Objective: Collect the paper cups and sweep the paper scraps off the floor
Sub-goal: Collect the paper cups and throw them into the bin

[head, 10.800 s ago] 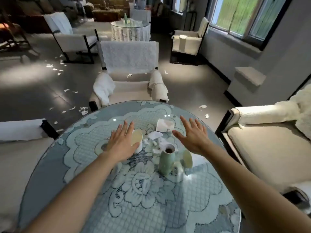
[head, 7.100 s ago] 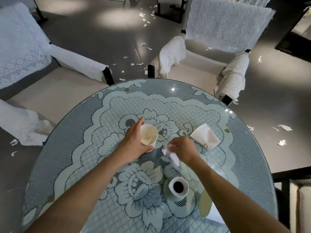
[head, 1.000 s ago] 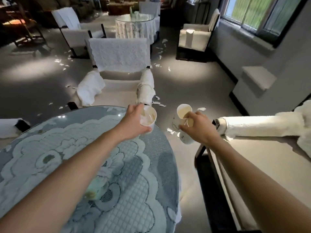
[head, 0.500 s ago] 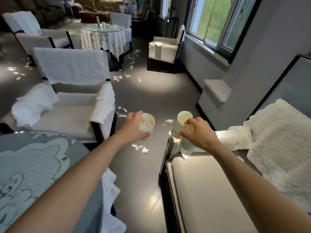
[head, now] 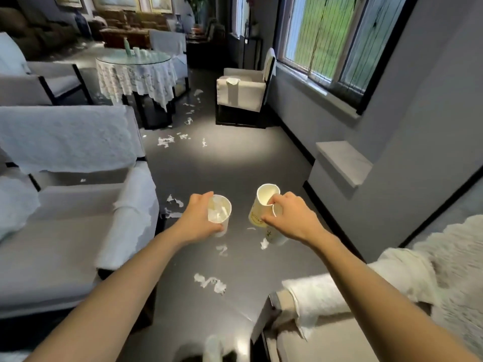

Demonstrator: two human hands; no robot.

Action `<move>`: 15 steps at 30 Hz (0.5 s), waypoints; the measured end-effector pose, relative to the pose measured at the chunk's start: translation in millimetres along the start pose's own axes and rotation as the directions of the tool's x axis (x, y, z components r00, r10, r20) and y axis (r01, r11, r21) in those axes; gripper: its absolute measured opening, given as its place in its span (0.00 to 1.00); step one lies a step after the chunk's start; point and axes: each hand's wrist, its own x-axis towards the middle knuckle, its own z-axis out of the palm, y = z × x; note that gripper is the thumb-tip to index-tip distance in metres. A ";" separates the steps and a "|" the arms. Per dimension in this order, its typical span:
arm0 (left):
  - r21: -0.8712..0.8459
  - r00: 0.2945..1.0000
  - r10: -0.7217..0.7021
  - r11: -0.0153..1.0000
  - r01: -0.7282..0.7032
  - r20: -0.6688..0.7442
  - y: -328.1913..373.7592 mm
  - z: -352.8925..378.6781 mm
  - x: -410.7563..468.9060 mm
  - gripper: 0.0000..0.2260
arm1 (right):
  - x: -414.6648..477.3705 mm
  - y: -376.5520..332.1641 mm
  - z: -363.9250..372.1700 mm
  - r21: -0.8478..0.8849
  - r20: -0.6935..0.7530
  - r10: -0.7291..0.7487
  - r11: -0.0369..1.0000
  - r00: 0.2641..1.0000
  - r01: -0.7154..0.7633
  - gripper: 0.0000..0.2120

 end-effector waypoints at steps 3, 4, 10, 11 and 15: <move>0.025 1.000 0.007 1.000 -0.007 -0.018 -14.2 -38.7 89.0 0.41 | 101.5 -15.9 1.2 0.005 0.017 -0.009 1.000 1.000 0.009 0.18; 0.038 1.000 0.016 0.999 -0.015 -0.023 -17.1 -51.6 115.3 0.41 | 132.5 -21.7 0.4 0.009 0.015 -0.015 1.000 1.000 0.015 0.18; 0.052 1.000 0.024 0.998 -0.023 -0.020 -30.1 -108.5 252.8 0.41 | 285.1 -43.9 -1.3 0.002 0.026 -0.042 0.999 0.999 0.042 0.19; 0.051 1.000 0.022 0.998 -0.021 -0.018 -31.4 -116.3 276.8 0.41 | 309.1 -45.6 -1.0 0.002 0.021 -0.047 0.999 0.999 0.047 0.19; 0.003 0.998 0.004 1.000 -0.004 -0.055 -35.9 -140.5 375.6 0.41 | 407.5 -46.1 2.5 0.023 -0.005 -0.065 0.998 0.998 0.065 0.19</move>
